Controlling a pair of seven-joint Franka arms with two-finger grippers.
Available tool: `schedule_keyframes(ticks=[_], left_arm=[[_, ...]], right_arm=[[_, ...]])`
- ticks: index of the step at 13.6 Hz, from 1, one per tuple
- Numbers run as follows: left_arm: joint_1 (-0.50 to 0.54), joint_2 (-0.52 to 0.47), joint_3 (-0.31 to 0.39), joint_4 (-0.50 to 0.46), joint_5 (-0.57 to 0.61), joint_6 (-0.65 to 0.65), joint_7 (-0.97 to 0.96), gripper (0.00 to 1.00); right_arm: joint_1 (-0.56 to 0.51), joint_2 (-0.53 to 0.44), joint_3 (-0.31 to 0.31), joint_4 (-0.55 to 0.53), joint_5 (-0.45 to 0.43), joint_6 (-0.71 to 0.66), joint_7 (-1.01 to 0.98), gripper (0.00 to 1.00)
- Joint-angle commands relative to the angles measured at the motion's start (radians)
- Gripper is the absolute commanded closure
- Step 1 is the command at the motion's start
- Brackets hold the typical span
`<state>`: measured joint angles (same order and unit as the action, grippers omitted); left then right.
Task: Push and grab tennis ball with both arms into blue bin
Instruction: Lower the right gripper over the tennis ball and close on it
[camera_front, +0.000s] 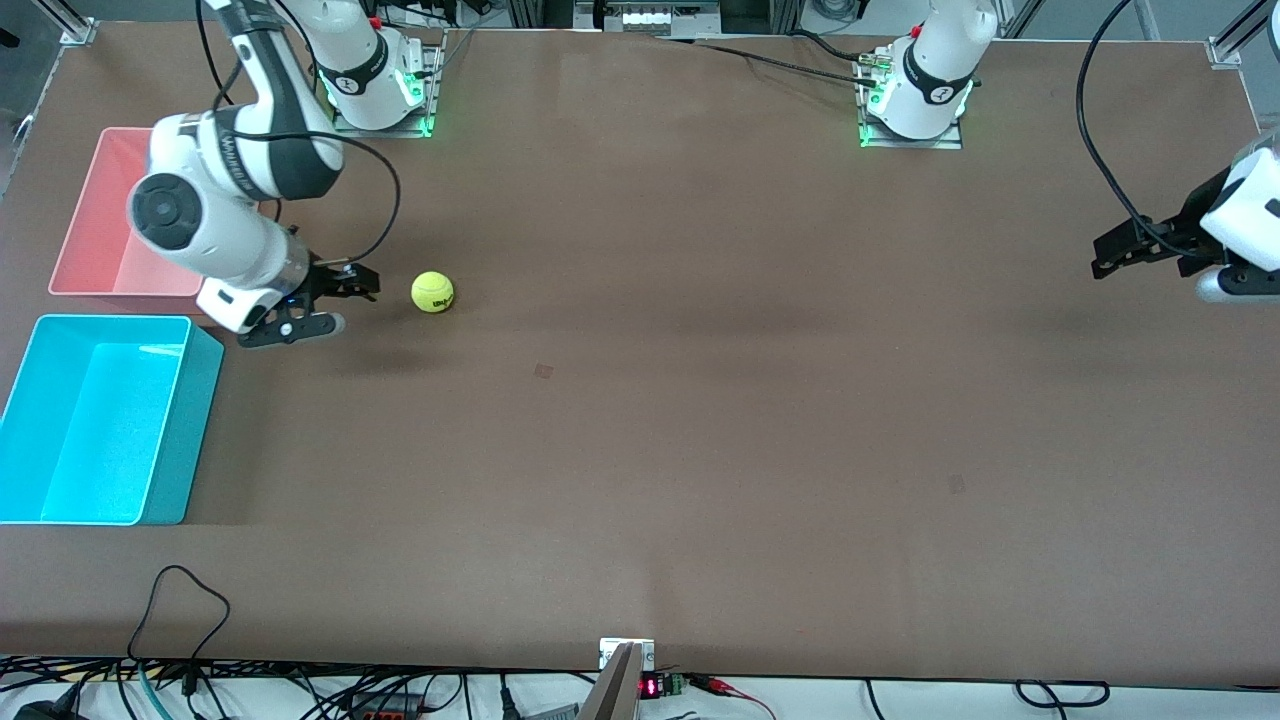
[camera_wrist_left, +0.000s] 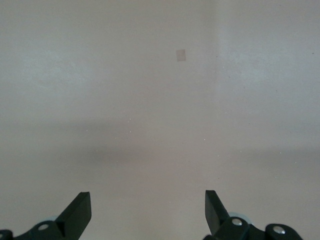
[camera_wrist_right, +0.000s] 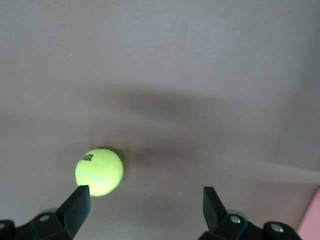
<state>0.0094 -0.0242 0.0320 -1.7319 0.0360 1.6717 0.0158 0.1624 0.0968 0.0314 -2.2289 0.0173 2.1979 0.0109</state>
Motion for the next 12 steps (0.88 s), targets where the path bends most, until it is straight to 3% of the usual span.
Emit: schedule_keyframes(ticks=[1, 5, 12], left_arm=[[-0.011, -0.025, 0.009, -0.031, -0.018, 0.023, 0.024, 0.0], [-0.003, 0.009, 0.009, 0.015, -0.015, 0.026, 0.026, 0.0], [-0.003, 0.01, 0.008, 0.015, -0.016, 0.023, 0.024, 0.0]], right_arm=[[0.019, -0.043, 0.042, -0.092, 0.007, 0.095, 0.098, 0.0], [0.028, -0.026, 0.087, -0.166, 0.007, 0.232, 0.207, 0.0], [0.077, 0.052, 0.087, -0.189, 0.007, 0.321, 0.314, 0.0]])
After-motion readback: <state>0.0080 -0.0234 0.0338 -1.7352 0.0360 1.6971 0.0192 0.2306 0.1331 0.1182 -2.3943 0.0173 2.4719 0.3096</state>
